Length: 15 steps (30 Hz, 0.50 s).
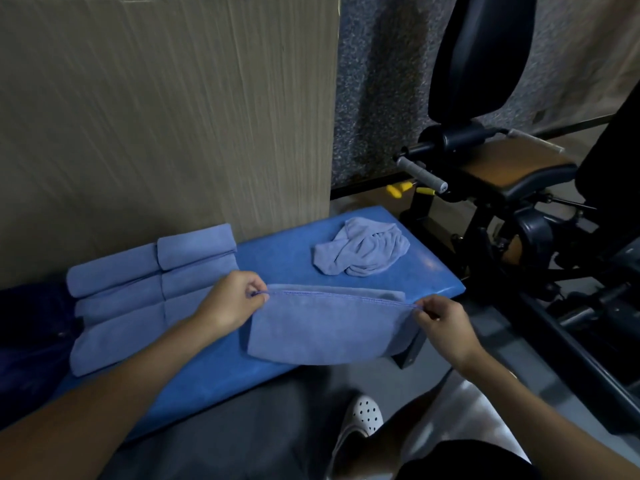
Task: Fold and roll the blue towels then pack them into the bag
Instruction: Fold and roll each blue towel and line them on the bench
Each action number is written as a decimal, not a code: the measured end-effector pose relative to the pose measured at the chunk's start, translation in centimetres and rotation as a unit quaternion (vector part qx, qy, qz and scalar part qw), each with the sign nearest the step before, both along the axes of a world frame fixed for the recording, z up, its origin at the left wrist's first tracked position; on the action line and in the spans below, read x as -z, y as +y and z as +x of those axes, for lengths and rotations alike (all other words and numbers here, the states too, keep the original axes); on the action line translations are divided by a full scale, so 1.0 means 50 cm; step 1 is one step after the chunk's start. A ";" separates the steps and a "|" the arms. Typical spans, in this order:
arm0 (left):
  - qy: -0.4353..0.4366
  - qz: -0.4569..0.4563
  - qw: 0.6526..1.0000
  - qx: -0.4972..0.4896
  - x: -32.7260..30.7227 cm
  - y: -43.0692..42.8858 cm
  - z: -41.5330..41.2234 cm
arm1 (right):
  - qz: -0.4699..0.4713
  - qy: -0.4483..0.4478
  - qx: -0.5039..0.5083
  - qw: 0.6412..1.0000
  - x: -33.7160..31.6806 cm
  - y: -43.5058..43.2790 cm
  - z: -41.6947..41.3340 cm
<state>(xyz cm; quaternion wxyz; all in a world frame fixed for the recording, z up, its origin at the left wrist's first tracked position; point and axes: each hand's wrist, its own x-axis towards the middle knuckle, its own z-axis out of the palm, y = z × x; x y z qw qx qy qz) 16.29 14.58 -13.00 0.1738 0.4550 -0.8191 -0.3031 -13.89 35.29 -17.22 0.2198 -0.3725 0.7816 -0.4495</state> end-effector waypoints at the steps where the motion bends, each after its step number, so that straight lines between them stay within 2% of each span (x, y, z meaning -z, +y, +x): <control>1: -0.018 -0.013 1.000 0.001 0.004 -0.013 -0.012 | 0.002 0.003 0.004 1.000 0.006 -0.010 -0.007; 6: -0.104 -0.054 0.993 0.005 0.025 -0.069 -0.060 | 0.010 0.019 0.015 1.000 0.032 -0.063 -0.035; 10: -0.181 -0.057 0.981 0.032 0.045 -0.096 -0.081 | 0.029 0.076 0.010 0.997 0.048 -0.101 -0.048; 15: -0.209 -0.041 0.975 0.056 0.072 -0.115 -0.100 | 0.060 0.093 0.010 0.994 0.077 -0.124 -0.060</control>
